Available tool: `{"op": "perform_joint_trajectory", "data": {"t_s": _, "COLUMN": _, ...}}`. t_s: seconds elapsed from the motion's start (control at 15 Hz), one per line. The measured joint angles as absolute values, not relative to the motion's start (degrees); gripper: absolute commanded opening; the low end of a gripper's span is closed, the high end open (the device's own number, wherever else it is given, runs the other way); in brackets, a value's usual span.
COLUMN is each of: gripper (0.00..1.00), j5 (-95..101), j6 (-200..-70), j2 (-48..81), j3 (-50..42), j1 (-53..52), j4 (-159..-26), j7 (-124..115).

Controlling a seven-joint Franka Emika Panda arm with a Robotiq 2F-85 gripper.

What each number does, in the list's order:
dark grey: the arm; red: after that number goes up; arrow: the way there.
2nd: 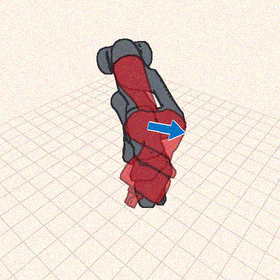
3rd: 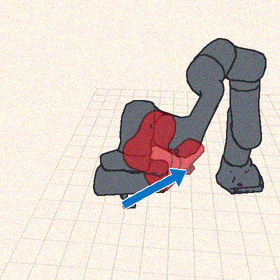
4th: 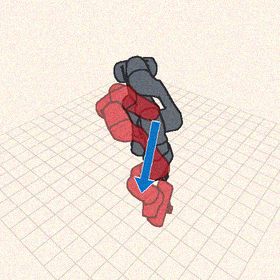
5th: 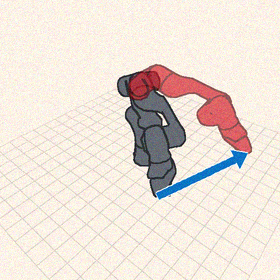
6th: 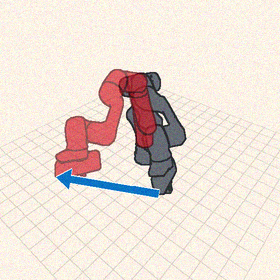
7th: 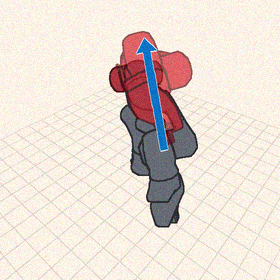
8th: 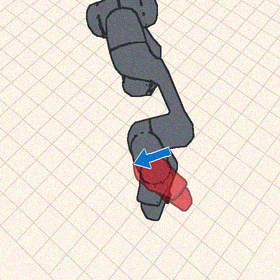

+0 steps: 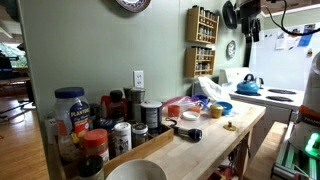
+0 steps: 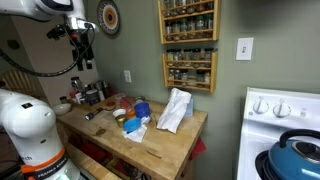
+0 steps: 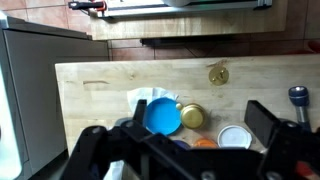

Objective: Pick up the flash light and place it standing with the light facing downwards on the table

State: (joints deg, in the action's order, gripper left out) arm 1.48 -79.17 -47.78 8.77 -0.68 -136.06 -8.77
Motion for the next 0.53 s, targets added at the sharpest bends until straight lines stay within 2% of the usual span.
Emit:
{"op": "perform_joint_trajectory", "data": {"t_s": 0.2, "gripper": 1.0, "j5": -0.74, "j6": -82.88, "j2": -45.8, "j3": 9.95, "j1": -2.78, "j4": -136.46, "j7": -7.84}}
{"op": "perform_joint_trajectory", "data": {"t_s": 0.53, "gripper": 1.0, "j5": -9.02, "j6": -98.78, "j2": -35.58, "j3": 16.93, "j1": -8.5, "j4": -136.98, "j7": -8.51}}
